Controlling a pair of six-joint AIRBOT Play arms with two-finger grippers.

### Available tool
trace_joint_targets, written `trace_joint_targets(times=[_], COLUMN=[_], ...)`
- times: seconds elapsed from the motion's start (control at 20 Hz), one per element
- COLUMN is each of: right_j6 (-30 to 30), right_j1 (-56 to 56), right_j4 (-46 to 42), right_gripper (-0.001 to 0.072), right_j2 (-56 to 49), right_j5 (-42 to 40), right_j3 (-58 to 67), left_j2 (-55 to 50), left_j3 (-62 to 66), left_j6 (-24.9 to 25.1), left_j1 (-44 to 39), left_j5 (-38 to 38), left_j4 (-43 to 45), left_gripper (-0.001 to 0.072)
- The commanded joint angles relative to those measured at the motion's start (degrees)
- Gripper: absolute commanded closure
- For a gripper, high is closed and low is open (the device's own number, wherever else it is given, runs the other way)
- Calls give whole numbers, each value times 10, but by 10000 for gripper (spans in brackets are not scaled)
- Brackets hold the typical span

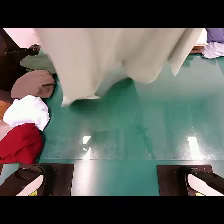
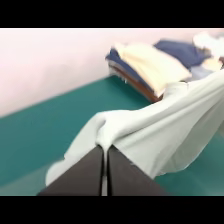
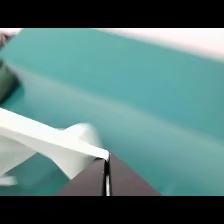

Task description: Fold the shirts.

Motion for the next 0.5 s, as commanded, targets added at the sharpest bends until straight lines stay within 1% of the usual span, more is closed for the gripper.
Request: trace_joint_targets(times=[0.0, 0.1, 0.2, 0.3, 0.4, 0.45], right_j6=[1, 1, 3, 17, 30, 35], right_j1=[-2, -2, -2, -2, -1, -1], right_j4=[-47, -67, -79, -83, -83, -83], right_gripper=[701, 701, 701, 701, 701, 701], right_j2=[45, 66, 71, 57, 16, -10], right_j5=[12, 14, 21, 37, 69, 90], right_j3=[57, 61, 61, 61, 61, 61], left_j2=[29, 29, 27, 6, -38, -65], left_j3=[81, 129, 138, 133, 112, 95], left_j6=[0, 0, 7, 3, -20, -22], left_j1=[0, 0, 0, 0, 0, 0], left_j5=[-21, -24, -24, -58, -103, -128], left_j4=[-9, -22, -15, 34, 82, 92], left_gripper=[684, 684, 684, 684, 683, 683])
